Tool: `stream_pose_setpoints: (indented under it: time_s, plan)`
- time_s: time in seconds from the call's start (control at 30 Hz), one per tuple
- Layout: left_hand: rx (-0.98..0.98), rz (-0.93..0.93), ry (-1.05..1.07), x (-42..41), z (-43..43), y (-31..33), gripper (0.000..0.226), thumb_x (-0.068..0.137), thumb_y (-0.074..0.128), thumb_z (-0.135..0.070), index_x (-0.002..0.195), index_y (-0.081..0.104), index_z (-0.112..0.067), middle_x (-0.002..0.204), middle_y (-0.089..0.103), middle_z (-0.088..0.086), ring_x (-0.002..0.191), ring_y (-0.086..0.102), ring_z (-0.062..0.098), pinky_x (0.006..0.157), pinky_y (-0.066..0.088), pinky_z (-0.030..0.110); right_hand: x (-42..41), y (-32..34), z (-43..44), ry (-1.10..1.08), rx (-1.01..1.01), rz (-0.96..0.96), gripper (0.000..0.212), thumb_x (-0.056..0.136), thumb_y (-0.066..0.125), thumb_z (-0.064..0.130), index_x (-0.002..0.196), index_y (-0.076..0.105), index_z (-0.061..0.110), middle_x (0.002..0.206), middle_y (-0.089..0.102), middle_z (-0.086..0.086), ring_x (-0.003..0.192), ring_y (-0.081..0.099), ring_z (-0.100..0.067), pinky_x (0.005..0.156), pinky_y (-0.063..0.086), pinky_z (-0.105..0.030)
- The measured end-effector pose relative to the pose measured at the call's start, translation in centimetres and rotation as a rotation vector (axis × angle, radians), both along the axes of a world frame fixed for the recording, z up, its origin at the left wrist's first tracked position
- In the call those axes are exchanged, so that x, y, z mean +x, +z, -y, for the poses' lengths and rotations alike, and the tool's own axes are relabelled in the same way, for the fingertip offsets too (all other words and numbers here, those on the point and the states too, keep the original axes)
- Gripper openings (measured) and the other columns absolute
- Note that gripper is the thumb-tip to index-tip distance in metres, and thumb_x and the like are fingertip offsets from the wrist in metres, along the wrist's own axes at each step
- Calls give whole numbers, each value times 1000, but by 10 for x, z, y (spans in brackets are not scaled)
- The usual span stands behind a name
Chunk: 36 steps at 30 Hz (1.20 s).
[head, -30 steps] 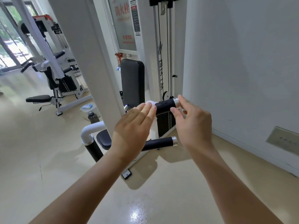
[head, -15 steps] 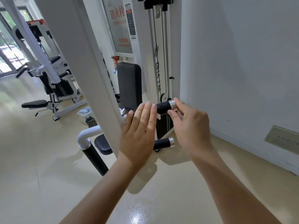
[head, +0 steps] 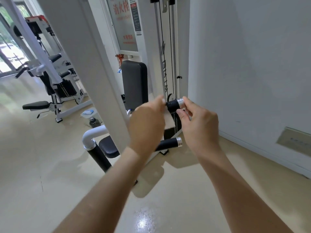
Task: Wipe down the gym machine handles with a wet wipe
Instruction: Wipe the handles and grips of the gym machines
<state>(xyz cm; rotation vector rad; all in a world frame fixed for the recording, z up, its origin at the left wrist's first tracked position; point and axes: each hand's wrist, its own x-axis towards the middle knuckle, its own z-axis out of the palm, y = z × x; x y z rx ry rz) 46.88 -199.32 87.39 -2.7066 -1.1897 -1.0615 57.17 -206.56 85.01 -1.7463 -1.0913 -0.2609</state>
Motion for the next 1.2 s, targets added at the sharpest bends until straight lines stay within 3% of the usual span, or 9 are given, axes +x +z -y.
stream_pose_setpoints:
  time_s: [0.13,0.23,0.37,0.47,0.6,0.77,0.87,1.0,1.2]
  plan:
    - [323,-75,-55,-9,15,-50,42,93,52,-4,134,53,-10,138,53,6,132,46,23,110,34,42,1,-1,5,19,23,-25,39,86,69,21,124,63,12,94,74,-11,84,70,-23,77,52,-26]
    - [375,-126,-84,-18,10,-38,38,95,51,-9,133,55,-12,133,58,5,124,54,21,100,45,39,1,0,8,28,16,-55,39,87,68,22,124,62,14,94,74,-10,85,69,-22,76,50,-23]
    - [-79,-71,-18,6,-2,10,28,101,38,-29,98,64,-20,70,60,0,67,60,26,52,40,30,-2,2,9,29,6,-77,37,87,67,23,124,63,16,89,74,-10,80,68,-23,73,51,-25]
    - [6,-37,-69,6,1,2,27,100,39,-25,100,65,-17,77,67,6,73,63,30,64,48,32,0,4,10,50,29,-86,34,86,69,20,119,66,14,88,75,-6,79,68,-18,70,43,-16]
    - [328,-139,-54,-10,21,-42,39,97,49,-14,136,51,-8,137,54,8,130,49,25,106,39,43,-1,1,14,42,84,-72,29,86,69,17,115,69,13,90,76,-4,79,70,-16,73,48,-16]
    - [-31,-148,-29,27,11,11,26,98,36,-22,106,60,-19,85,67,2,80,64,27,64,45,34,1,2,14,61,51,-125,25,93,61,20,117,68,19,88,75,-1,78,68,-13,70,48,-16]
    - [102,-145,-108,14,13,-2,26,97,42,-15,114,61,-16,100,71,5,97,65,29,83,47,37,3,3,14,105,83,-192,20,91,64,22,109,71,23,87,75,5,79,69,-8,72,54,-23]
    - [335,-179,-161,-5,24,-38,42,95,48,-10,137,49,-8,142,49,9,134,44,25,110,34,44,5,1,16,107,106,-217,17,90,64,23,104,73,26,86,73,14,78,65,3,69,45,-3]
    - [-301,-232,-50,36,12,36,33,94,40,-5,115,61,-20,107,67,5,89,63,26,81,55,41,5,5,18,173,46,-309,27,96,54,17,119,67,19,98,74,4,88,67,-7,75,50,-13]
